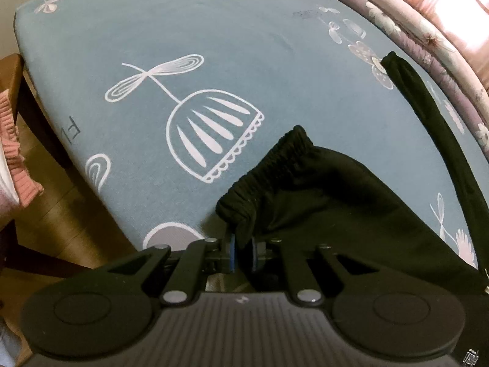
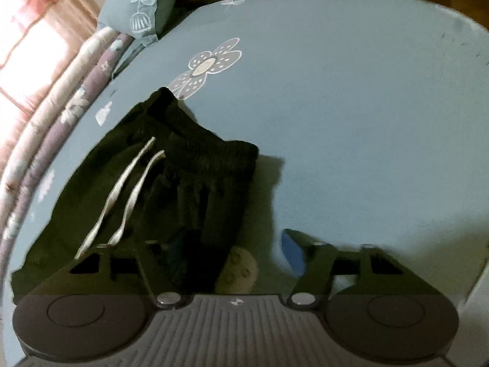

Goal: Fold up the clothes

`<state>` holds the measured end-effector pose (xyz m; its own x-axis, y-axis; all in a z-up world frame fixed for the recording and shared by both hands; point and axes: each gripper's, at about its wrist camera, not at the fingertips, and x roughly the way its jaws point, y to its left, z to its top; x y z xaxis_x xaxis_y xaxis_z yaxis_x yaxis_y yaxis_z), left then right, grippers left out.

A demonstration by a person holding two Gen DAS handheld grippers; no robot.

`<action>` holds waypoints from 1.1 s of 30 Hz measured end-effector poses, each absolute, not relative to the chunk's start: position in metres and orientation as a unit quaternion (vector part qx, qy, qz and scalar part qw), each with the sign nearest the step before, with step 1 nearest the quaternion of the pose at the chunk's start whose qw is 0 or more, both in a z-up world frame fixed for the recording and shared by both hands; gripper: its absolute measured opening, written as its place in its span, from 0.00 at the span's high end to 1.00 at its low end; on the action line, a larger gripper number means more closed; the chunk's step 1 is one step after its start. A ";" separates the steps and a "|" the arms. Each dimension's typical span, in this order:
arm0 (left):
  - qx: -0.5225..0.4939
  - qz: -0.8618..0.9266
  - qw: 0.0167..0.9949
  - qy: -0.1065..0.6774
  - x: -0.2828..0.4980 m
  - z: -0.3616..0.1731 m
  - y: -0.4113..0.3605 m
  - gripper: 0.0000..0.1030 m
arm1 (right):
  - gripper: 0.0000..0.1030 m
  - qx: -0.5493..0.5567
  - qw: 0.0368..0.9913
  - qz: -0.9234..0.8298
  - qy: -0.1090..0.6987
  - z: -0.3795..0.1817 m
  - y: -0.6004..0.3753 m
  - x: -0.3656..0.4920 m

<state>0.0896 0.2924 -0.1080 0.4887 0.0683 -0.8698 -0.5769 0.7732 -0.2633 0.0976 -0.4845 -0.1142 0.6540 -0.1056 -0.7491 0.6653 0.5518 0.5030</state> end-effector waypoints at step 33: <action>-0.292 0.168 0.818 0.467 0.077 -0.095 0.292 0.71 | 0.49 0.222 0.879 -0.213 0.365 -0.062 -0.394 0.074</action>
